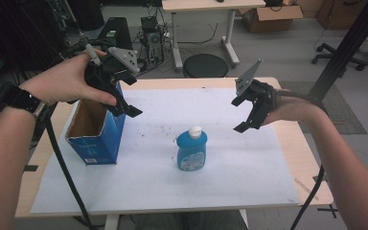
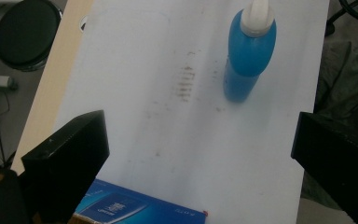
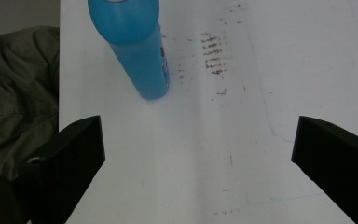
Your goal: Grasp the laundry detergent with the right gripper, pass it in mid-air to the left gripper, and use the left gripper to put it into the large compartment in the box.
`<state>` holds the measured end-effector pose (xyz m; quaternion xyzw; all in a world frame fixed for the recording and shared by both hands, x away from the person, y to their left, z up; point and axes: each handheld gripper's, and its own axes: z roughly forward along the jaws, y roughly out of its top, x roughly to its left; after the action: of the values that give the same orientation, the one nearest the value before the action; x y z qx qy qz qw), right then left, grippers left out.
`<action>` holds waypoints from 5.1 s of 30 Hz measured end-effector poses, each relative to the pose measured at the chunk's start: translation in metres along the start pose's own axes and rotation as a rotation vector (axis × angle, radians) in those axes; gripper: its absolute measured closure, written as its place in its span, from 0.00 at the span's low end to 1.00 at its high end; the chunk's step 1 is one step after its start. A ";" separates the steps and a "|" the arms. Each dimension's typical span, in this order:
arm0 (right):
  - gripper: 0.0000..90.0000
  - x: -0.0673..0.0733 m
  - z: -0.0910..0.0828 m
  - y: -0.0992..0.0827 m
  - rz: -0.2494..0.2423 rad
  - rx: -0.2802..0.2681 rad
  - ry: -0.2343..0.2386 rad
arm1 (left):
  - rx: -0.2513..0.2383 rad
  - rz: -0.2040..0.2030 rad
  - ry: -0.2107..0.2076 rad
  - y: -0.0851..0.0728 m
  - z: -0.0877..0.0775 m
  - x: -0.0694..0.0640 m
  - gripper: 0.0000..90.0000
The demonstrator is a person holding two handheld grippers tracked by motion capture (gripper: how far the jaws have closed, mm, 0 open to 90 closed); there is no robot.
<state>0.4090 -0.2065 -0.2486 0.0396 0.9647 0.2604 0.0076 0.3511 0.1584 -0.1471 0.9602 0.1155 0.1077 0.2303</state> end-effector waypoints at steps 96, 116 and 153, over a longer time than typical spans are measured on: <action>0.12 0.031 0.155 -0.009 -0.009 -0.504 0.198 | 0.036 -0.018 -0.011 -0.004 0.011 -0.008 0.05; 0.26 0.031 0.156 -0.009 -0.021 -0.532 0.207 | 0.036 -0.023 -0.010 -0.007 0.011 -0.010 0.05; 0.45 0.033 0.155 -0.015 -0.076 -0.545 0.151 | 0.035 -0.027 -0.010 -0.011 0.011 -0.009 0.05</action>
<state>0.3809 -0.1390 -0.3899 -0.0197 0.8579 0.5116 -0.0442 0.3434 0.1606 -0.1629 0.9630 0.1292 0.0978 0.2156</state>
